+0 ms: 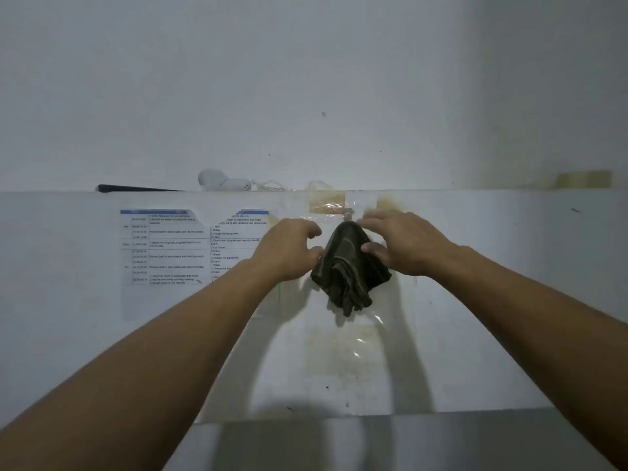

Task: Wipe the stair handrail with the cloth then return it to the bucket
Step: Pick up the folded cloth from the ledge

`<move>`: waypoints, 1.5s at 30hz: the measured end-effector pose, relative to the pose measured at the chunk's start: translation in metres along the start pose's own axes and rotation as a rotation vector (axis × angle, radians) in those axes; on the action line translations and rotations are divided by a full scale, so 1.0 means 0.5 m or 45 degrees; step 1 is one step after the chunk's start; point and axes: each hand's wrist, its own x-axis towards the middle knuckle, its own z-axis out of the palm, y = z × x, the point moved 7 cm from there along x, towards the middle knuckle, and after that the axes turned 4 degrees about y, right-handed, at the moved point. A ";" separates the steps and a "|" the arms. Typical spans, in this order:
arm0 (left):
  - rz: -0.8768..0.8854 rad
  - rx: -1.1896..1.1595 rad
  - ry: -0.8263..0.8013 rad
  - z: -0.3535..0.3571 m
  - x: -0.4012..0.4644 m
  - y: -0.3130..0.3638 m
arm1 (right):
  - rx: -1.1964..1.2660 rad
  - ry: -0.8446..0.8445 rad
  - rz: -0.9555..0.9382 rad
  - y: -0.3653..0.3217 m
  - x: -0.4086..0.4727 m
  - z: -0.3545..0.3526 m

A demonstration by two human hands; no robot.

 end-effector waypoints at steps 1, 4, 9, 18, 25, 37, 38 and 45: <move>-0.035 -0.011 -0.034 0.011 0.002 -0.004 | -0.020 -0.029 0.006 0.004 0.002 0.015; -0.100 -0.046 -0.045 0.034 0.006 -0.005 | -0.052 -0.097 0.073 0.024 -0.001 0.053; -0.158 0.009 0.034 0.066 0.013 -0.006 | 0.050 -0.035 0.213 0.063 0.004 0.092; -0.267 0.013 0.135 0.103 0.015 -0.014 | 0.294 0.240 0.296 0.085 0.004 0.128; -0.318 -0.086 0.436 0.015 0.011 -0.028 | 0.307 0.537 0.332 0.103 0.011 0.057; -0.322 -0.031 0.422 -0.126 -0.106 -0.106 | 0.489 0.464 0.047 -0.018 0.040 0.030; -0.360 -0.027 0.407 -0.134 -0.126 -0.123 | 0.520 0.432 0.010 -0.036 0.042 0.040; -0.578 -0.030 0.314 -0.194 -0.295 -0.256 | 0.680 0.099 -0.137 -0.216 0.040 0.151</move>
